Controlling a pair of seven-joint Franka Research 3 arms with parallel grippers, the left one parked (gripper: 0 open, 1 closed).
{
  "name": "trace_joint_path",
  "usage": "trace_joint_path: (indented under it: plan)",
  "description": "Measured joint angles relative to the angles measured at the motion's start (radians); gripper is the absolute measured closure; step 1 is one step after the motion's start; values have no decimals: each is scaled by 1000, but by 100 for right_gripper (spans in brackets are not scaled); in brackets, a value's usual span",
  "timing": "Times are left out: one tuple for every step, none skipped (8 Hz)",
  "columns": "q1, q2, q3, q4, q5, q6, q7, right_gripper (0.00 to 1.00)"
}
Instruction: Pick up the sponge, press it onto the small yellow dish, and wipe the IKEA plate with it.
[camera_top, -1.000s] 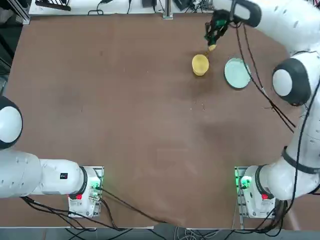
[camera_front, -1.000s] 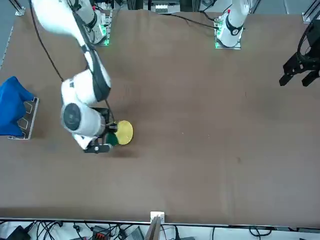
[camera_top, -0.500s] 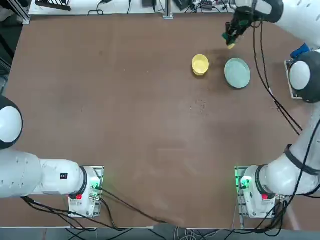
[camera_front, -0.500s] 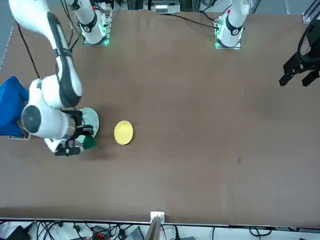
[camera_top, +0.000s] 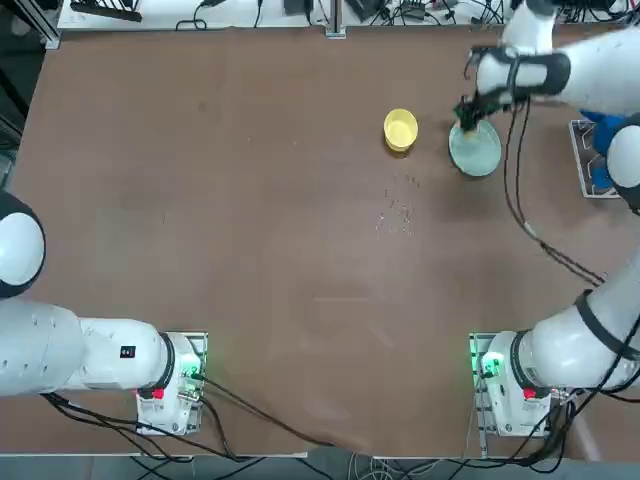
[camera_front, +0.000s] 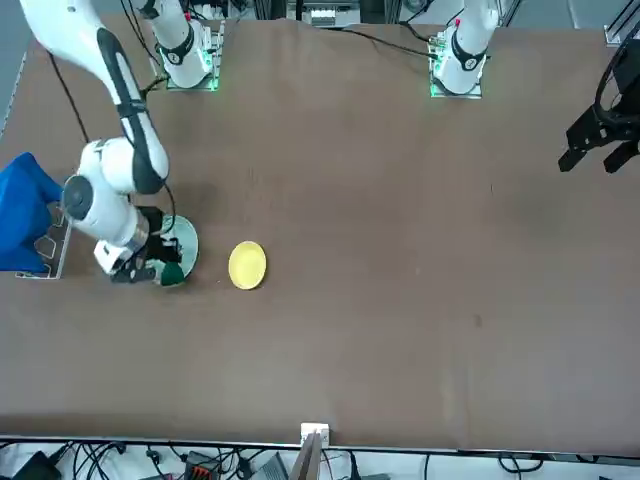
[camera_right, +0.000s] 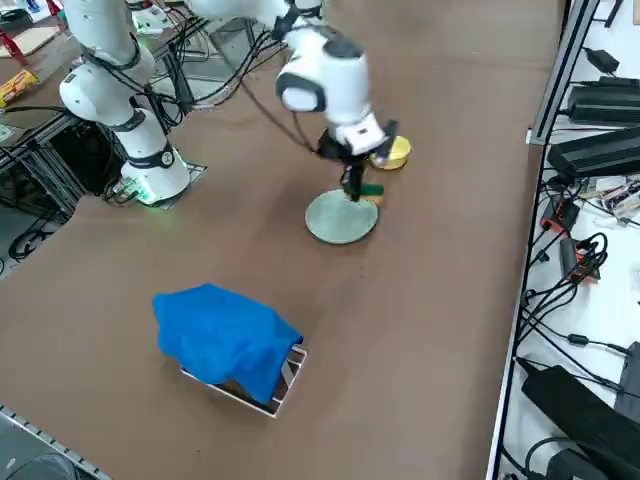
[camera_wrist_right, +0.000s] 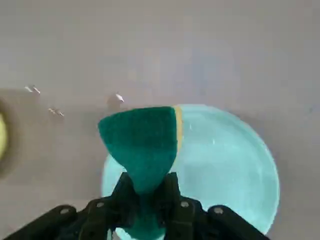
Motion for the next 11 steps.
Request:
trace_joint_path:
  plan:
    - [-2, -8, 0, -72, 0, 74, -1, 78]
    - [-3, -12, 0, -103, 0, 101, -2, 78]
    - [-7, -19, 0, -109, 0, 104, -2, 78]
    - [-14, -27, 0, -109, 0, 104, -6, 78]
    - [-22, -31, 1, -109, 0, 104, -10, 78]
    - [-31, -31, 1, -110, 0, 104, -11, 78]
    - [-39, -31, 1, -114, 0, 104, -12, 78]
    - [-45, -30, 1, -121, 0, 104, -12, 78]
    - [-48, -29, 1, -127, 0, 104, -12, 78]
    - [-50, -28, 1, -132, 0, 104, -12, 78]
    - [-55, -26, 1, -136, 0, 104, -12, 78]
